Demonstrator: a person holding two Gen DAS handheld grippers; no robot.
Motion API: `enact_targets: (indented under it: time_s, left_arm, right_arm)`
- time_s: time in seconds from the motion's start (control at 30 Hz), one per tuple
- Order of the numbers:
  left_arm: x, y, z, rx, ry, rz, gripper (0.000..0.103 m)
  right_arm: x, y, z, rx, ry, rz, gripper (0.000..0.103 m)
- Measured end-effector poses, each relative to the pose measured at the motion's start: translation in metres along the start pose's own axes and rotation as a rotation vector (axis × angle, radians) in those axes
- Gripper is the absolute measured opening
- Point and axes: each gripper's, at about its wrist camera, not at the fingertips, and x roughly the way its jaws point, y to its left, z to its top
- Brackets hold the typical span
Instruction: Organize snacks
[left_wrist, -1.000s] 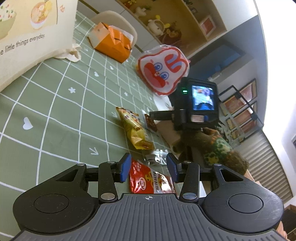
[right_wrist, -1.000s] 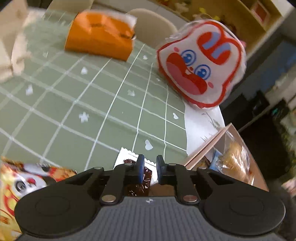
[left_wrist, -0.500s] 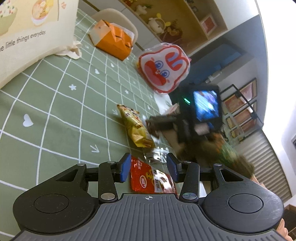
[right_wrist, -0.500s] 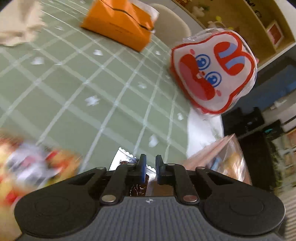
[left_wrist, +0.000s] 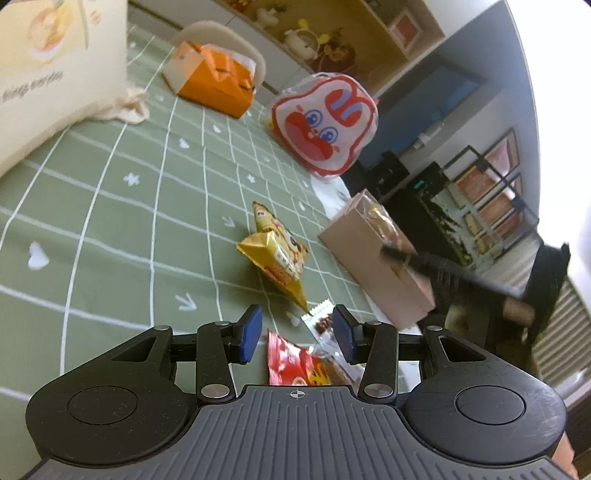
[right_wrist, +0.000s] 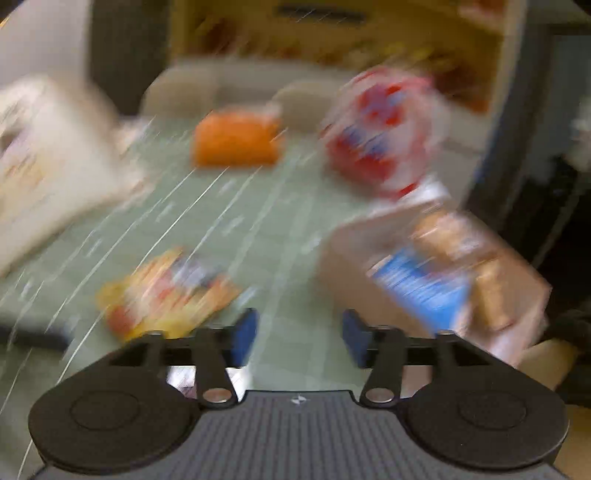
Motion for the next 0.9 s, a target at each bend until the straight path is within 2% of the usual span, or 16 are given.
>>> enact_targets:
  time_s: [0.1,0.13,0.17,0.2,0.23,0.3,0.33,0.53,0.63,0.77,0.9]
  left_arm:
    - [0.004,-0.013,0.001,0.039,0.014,0.020,0.047]
    - [0.005,-0.018,0.001,0.051,0.018,0.026,0.047]
    - [0.006,-0.022,0.002,0.062,0.023,0.030,0.047]
    - [0.007,-0.027,0.003,0.074,0.027,0.036,0.047]
    - [0.009,-0.031,0.006,0.087,0.033,0.044,0.047]
    - [0.017,-0.038,0.010,0.105,0.043,0.059,0.047]
    - [0.022,-0.041,0.014,0.114,0.051,0.067,0.047]
    - [0.053,-0.064,0.013,0.179,0.123,0.060,0.047]
    - [0.064,-0.071,0.005,0.229,0.154,0.099,0.047]
    - [0.065,-0.067,0.001,0.229,0.127,0.187,0.047]
    - [0.060,-0.067,0.009,0.198,0.108,0.180,0.047]
  right_arm:
    - [0.022,-0.018,0.012,-0.003,-0.128,-0.131,0.067]
    - [0.034,-0.024,0.015,0.002,-0.135,-0.175,0.067]
    - [0.046,-0.032,0.017,0.028,-0.112,-0.176,0.067]
    - [0.057,-0.043,0.017,0.073,-0.076,-0.137,0.067]
    - [0.059,-0.056,0.013,0.152,-0.075,-0.055,0.067]
    - [0.057,-0.074,0.002,0.255,-0.003,0.106,0.064]
    - [0.053,-0.082,-0.007,0.283,0.007,0.187,0.063]
    - [0.004,-0.109,-0.054,0.210,0.023,0.257,0.062]
    - [-0.018,-0.116,-0.076,0.158,0.011,0.222,0.063]
    - [-0.038,-0.118,-0.090,0.110,-0.028,0.160,0.067]
    - [-0.053,-0.102,-0.099,0.023,-0.069,0.042,0.067]
